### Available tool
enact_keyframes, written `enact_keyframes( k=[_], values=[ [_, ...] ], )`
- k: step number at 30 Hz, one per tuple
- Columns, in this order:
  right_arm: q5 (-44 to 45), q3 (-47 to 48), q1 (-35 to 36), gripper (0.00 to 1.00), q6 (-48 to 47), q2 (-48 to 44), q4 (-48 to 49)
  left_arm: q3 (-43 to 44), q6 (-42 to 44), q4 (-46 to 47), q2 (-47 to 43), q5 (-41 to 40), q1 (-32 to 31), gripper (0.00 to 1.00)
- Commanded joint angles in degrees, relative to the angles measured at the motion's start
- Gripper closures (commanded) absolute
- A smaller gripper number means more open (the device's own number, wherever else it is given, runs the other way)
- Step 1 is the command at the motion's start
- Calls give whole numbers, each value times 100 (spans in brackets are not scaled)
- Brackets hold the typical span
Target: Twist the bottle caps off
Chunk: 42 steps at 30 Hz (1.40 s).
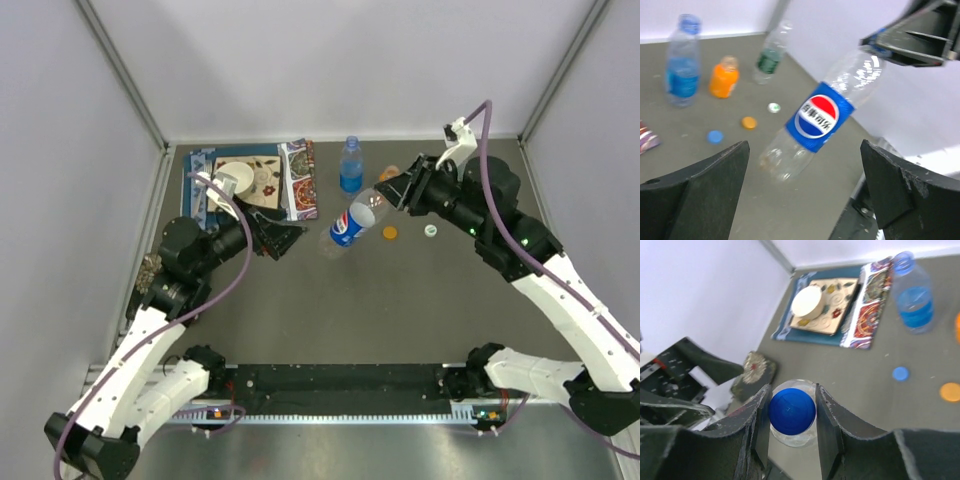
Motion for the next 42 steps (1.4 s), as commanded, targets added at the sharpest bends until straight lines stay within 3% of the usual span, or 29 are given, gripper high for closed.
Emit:
enact_keyframes(
  k=[1, 9, 15, 27, 38, 42],
  values=[
    [-1524, 429, -159, 100, 587, 145, 82, -367, -783, 2464, 73, 1879, 24, 2],
    [-2122, 825, -168, 100, 676, 364, 109, -130, -696, 2618, 485, 2716, -143, 2],
    [-2509, 1019, -177, 100, 772, 558, 311, -16, -108, 1837, 626, 2419, -363, 2],
    [-2624, 1063, -89, 100, 720, 664, 381, 63, -46, 1949, 1065, 2348, -565, 2],
    [-2650, 1081, 166, 100, 623, 716, 372, 195, 42, 2011, 1259, 2409, -723, 17],
    [-2642, 1037, 219, 100, 588, 734, 372, 248, 60, 2028, 1382, 2497, -776, 31]
  ],
)
